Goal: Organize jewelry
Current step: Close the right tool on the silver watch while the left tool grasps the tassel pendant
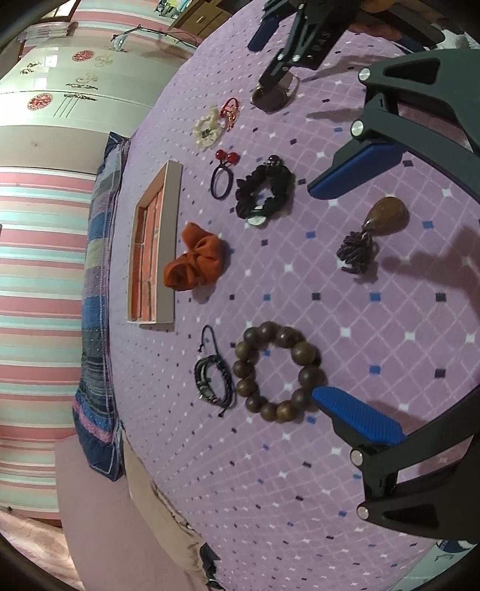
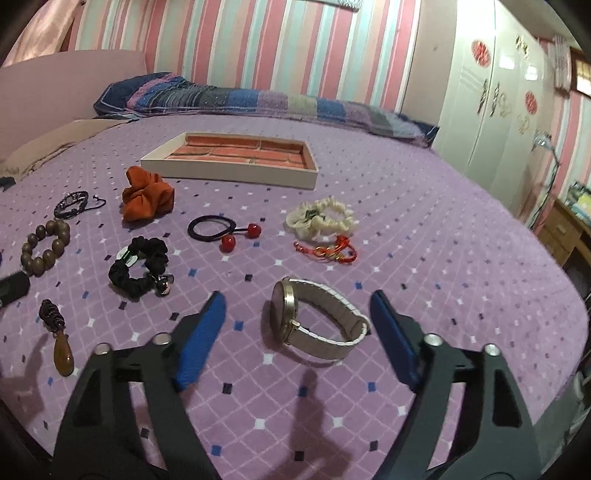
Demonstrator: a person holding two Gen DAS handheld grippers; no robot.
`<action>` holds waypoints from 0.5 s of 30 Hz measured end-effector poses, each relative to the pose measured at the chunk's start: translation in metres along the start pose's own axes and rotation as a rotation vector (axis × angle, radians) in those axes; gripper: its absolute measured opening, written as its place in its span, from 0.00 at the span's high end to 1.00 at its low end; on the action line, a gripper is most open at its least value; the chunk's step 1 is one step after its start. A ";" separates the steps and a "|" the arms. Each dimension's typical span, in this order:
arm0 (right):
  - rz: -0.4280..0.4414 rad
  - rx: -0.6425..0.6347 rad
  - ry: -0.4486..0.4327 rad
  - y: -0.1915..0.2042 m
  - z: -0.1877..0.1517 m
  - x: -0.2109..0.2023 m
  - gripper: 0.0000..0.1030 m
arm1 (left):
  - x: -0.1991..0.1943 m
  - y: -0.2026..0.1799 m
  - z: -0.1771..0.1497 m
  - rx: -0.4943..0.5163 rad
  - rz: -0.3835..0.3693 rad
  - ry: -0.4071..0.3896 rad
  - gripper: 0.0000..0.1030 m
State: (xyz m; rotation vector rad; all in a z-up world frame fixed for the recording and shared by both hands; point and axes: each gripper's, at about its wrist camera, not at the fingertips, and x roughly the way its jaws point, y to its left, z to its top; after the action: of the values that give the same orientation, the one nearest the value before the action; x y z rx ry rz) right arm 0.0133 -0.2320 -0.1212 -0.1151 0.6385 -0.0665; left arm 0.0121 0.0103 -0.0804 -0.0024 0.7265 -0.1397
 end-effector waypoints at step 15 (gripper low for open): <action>0.029 0.024 0.082 -0.005 0.001 0.031 0.55 | 0.026 -0.006 -0.017 0.024 -0.008 0.050 0.16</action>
State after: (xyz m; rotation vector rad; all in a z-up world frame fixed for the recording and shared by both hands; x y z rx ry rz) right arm 0.0385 -0.2396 -0.1385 -0.0801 0.7207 -0.0511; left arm 0.0193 0.0017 -0.1098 0.0214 0.7747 -0.1566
